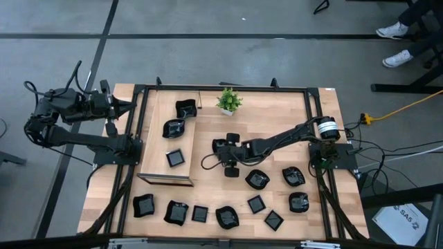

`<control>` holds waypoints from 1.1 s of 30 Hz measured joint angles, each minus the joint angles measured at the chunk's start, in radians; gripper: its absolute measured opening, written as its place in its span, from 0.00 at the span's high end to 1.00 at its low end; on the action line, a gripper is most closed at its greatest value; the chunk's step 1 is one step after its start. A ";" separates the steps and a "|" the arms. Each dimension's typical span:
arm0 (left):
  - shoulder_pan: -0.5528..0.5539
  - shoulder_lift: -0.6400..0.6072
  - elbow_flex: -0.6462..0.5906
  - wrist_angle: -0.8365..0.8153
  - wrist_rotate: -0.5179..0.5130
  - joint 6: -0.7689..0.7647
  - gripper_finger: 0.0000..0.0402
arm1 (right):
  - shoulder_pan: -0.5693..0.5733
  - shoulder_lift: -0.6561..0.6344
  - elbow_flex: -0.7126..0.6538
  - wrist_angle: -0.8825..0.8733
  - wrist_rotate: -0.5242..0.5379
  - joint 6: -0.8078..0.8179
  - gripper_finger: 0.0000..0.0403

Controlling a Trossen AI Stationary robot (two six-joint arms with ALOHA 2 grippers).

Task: Pick & Place Mini shaped plates
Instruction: Stack the black leaf shape bowl on top of the black leaf shape bowl on the shelf

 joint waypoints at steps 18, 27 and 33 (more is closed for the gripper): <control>0.000 0.000 0.000 0.000 0.000 0.000 0.99 | 0.000 0.000 0.000 -0.021 0.089 0.026 0.99; 0.000 0.000 0.000 0.000 0.000 0.000 0.99 | 0.000 -0.037 0.003 0.007 0.085 0.022 0.99; 0.000 0.000 0.000 0.000 0.000 0.000 0.99 | 0.000 -0.082 0.003 0.014 0.085 0.026 1.00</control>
